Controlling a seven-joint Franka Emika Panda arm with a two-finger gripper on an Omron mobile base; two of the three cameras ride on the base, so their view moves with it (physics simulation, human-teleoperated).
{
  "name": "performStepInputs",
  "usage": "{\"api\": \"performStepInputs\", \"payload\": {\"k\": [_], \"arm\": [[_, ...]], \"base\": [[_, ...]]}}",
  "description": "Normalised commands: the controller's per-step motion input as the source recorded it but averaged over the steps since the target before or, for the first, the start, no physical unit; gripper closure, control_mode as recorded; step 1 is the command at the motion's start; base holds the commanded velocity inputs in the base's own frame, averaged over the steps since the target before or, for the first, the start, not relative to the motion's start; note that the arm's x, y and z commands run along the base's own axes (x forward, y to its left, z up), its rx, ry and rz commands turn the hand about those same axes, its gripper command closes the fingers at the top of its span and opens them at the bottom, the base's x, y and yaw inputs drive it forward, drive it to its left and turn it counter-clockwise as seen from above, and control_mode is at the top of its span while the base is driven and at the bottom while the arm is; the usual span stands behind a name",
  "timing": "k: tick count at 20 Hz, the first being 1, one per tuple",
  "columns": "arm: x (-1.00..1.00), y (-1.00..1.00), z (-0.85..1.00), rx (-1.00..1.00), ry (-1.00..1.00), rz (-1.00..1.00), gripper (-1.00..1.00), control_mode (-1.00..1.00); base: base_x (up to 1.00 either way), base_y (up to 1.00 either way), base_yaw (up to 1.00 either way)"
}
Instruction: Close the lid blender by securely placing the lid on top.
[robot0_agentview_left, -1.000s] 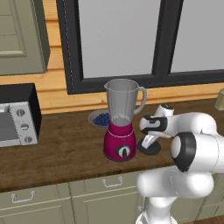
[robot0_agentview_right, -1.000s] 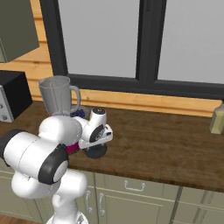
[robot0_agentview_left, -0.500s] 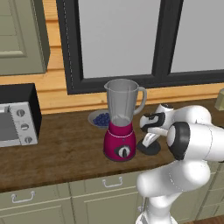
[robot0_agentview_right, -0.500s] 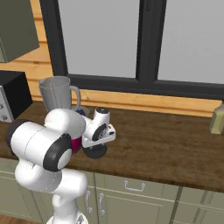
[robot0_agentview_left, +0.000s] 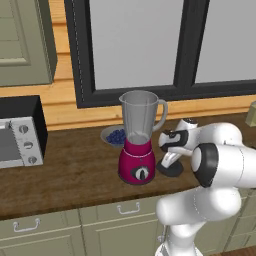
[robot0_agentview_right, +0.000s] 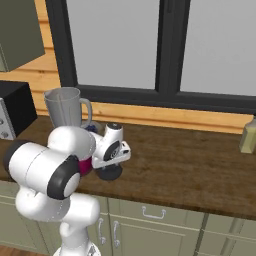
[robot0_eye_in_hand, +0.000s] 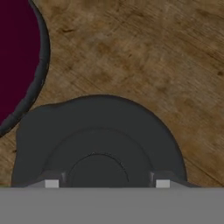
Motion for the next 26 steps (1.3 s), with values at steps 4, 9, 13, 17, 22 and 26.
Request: {"api": "performStepInputs", "payload": {"k": [4,9,13,17,22,26], "arm": [[-0.38,0.16,0.0,0.0,0.0,0.0,1.0,-1.0],[-0.27,0.06,0.02,0.01,0.04,0.0,1.0,-1.0],[-0.1,0.0,0.88,0.04,0.0,0.0,1.0,-1.0],[-0.06,0.0,1.0,0.0,0.0,-0.05,1.0,-1.0],[-0.14,0.11,1.0,0.0,-0.02,-0.07,1.0,-1.0],[-0.25,0.15,1.0,0.0,0.0,-0.04,1.0,-1.0]], "base": [[0.0,0.0,0.0],[0.0,0.0,0.0],[0.0,0.0,0.0],[0.0,0.0,0.0],[0.0,0.0,0.0],[0.0,0.0,0.0]]}}
